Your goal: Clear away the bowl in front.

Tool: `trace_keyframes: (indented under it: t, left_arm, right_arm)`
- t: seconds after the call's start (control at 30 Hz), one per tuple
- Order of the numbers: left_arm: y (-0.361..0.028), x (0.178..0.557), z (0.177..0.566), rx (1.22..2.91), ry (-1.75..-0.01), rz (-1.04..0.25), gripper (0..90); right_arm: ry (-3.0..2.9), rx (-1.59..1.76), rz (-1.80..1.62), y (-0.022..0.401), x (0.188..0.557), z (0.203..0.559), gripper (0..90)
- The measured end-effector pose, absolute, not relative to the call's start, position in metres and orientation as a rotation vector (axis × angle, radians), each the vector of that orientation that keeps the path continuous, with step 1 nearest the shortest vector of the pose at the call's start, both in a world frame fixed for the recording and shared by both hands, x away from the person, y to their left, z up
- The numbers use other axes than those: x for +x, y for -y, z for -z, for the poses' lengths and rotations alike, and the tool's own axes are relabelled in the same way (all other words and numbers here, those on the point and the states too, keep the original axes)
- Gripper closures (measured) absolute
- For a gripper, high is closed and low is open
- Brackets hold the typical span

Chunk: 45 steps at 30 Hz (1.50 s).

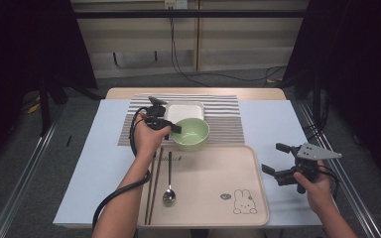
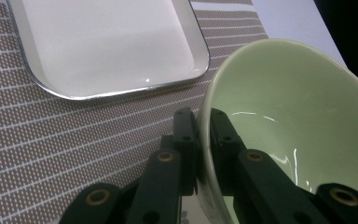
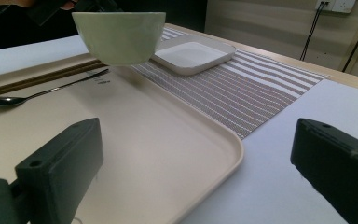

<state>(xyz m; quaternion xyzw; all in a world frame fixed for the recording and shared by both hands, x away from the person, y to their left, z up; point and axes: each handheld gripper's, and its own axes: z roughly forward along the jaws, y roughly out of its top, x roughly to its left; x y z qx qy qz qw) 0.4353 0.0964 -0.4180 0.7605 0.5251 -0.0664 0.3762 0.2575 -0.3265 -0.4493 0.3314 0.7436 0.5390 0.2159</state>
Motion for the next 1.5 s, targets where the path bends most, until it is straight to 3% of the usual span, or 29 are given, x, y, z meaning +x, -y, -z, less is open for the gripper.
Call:
trace_keyframes:
  t: [1.5]
  left_arm:
    - [-0.089,0.38,0.429,2.152,-1.167,0.189,83.4]
  right_arm:
    - [-2.058,0.928,-1.487,0.325,0.256,0.449,1.8]
